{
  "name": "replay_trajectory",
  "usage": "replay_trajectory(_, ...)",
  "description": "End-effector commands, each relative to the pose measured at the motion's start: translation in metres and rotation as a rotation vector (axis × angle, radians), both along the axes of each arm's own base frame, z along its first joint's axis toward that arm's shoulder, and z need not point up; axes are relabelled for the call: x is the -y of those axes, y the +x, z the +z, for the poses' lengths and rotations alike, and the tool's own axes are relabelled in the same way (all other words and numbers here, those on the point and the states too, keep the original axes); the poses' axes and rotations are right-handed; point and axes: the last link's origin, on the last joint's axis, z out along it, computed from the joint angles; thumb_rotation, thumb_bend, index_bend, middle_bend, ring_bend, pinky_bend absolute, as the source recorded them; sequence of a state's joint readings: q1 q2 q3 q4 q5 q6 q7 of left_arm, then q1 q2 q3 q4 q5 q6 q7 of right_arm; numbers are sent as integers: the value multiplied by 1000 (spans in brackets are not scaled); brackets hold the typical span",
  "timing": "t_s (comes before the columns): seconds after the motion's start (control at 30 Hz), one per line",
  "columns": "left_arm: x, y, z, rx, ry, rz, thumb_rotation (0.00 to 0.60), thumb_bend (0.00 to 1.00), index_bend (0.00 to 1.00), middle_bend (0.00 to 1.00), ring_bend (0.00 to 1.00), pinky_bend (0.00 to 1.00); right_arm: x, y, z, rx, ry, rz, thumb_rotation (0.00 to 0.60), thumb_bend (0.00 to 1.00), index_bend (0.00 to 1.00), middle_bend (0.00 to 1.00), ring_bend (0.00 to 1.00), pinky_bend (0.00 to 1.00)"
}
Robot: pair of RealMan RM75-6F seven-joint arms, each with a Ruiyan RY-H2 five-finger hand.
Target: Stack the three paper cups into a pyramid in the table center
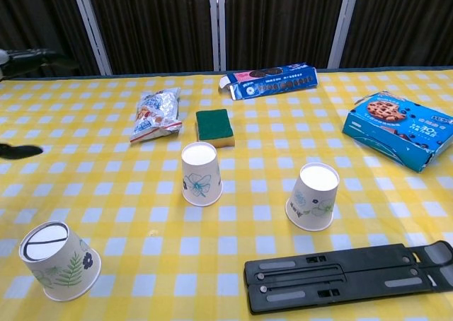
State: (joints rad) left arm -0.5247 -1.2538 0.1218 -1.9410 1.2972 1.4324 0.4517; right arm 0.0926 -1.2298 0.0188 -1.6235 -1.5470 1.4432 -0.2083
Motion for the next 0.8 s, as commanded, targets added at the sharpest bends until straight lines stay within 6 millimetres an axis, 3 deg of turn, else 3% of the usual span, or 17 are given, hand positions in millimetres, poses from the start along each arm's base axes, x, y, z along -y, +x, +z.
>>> replay_trajectory(0.03, 21, -22, 15, -7, -37, -9, 600, 217, 98, 0, 0, 0, 0, 0, 0, -3, -4, -1, 600, 154, 10, 0, 0, 0)
replay_trajectory(0.27, 52, -48, 48, -78, -100, -43, 600, 217, 63, 0, 0, 0, 0, -1, 2, 0, -13, -6, 600, 154, 10, 0, 0, 0)
replay_trajectory(0.4, 60, -57, 53, -136, -158, -44, 600, 218, 70, 0, 0, 0, -1, 0, 0, -2, -5, -1, 600, 155, 10, 0, 0, 0)
replay_trajectory(0.8, 53, -50, 5, -225, -296, -82, 600, 217, 153, 0, 0, 0, -1, 0, 3, 9, -9, -2, 600, 155, 10, 0, 0, 0)
